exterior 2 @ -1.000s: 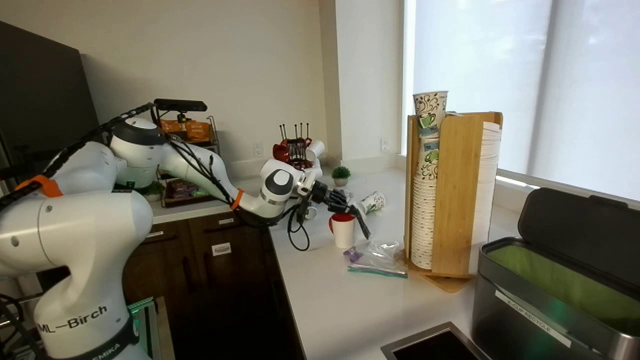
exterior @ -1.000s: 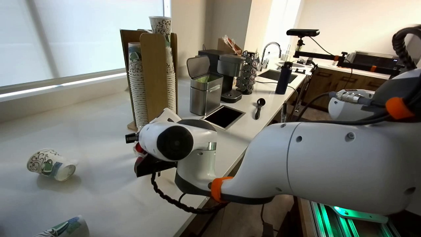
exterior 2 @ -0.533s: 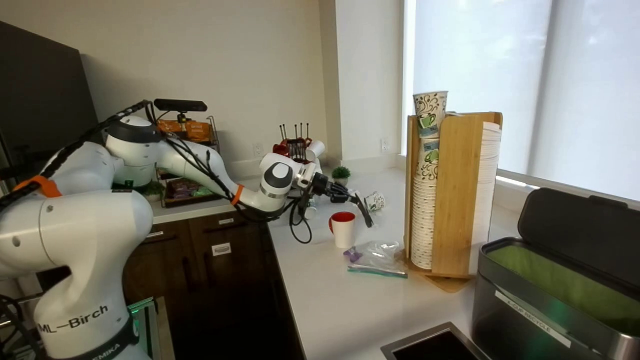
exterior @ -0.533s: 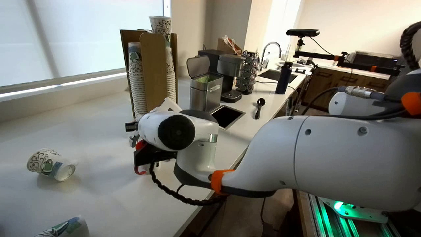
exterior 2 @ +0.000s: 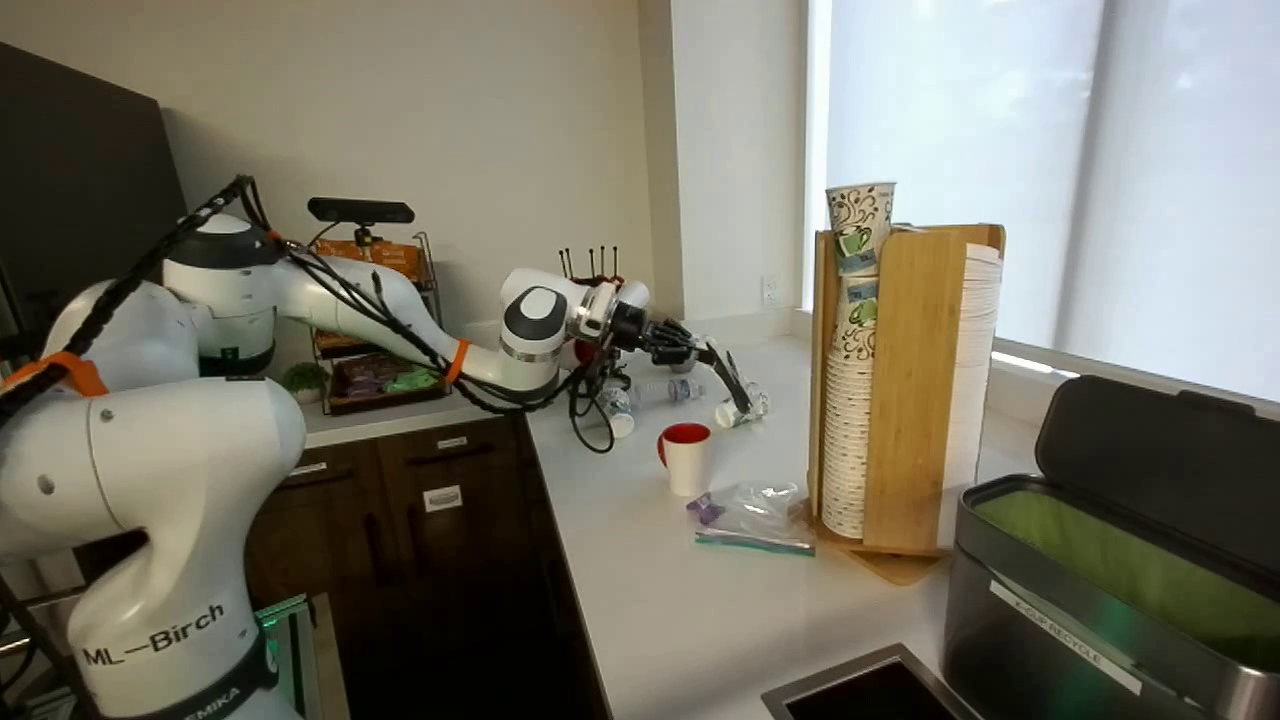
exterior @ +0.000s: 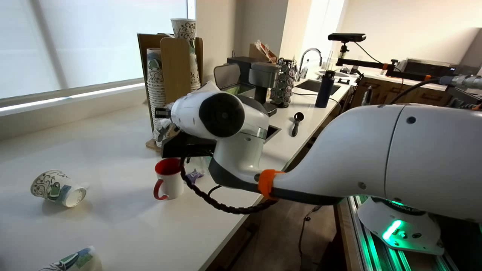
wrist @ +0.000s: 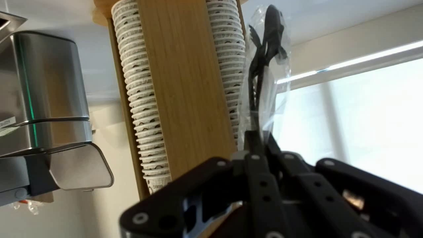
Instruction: Place the clear plastic with cutlery inside it into the white and red mug.
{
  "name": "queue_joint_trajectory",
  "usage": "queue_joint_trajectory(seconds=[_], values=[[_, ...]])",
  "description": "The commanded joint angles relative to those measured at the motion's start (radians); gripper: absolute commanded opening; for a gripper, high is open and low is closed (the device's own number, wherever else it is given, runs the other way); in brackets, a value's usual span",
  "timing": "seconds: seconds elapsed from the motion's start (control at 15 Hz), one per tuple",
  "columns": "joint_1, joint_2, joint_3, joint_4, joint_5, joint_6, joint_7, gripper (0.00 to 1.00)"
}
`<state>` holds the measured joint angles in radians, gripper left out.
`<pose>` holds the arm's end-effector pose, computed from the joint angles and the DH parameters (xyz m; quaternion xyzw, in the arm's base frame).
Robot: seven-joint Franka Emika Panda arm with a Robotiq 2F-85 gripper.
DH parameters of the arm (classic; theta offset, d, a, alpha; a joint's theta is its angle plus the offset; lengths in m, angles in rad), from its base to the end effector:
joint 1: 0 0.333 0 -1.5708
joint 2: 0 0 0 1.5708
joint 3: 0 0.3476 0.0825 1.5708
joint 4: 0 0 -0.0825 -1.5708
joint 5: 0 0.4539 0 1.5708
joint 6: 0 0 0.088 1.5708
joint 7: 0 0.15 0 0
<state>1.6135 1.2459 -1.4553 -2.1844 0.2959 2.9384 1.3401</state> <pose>0.6584 0.1448 0.3083 0.7382 -0.3683 0.5475 0.1403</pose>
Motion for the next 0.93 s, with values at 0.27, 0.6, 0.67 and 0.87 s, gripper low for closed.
queue_joint_trajectory(seconds=[0.27, 0.6, 0.67, 0.87], values=[[0.121, -0.313, -0.035, -0.122, 0.012, -0.01, -0.109, 0.01], [0.224, -0.431, -0.112, -0.163, 0.004, -0.098, -0.164, 0.01], [0.239, -0.452, -0.123, -0.165, 0.003, -0.123, -0.176, 0.01], [0.257, -0.487, -0.142, -0.152, 0.002, -0.201, -0.19, 0.01]])
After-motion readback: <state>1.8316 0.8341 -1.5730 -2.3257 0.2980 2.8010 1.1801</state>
